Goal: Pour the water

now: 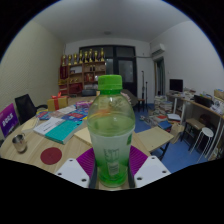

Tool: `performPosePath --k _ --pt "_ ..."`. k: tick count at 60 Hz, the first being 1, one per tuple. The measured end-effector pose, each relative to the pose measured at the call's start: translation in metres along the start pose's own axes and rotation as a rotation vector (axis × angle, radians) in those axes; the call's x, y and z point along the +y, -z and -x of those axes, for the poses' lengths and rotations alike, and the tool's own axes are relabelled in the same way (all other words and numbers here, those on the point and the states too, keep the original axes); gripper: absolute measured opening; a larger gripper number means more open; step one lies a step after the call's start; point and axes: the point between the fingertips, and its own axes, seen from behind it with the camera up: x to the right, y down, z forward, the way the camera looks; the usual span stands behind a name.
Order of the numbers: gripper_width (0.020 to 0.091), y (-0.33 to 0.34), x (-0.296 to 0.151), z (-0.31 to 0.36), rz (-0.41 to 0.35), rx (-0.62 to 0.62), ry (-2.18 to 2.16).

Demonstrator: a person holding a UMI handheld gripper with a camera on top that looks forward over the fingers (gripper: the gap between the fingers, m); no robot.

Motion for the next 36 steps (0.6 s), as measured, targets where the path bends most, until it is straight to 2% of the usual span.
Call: performPosePath --k 6,13,14,15,25,36 --pt "0.0418 0.013 0.002 -0.001 0.075 -0.03 -0.012" --pt "0.0403 0.052 -0.027 -0.006 0.079 -0.067 0.053" --pt "0.0421 0.059 -0.032 -0.006 0.077 -0.073 0.072" --pt "0.0371 0.064 -0.037 -0.008 0.077 -0.078 0.09" --pt "0.0368 0.116 -0.097 -0.009 0.048 -0.112 0.296" --pt "0.0369 0.122 -0.164 0.012 0.005 -0.025 0.586"
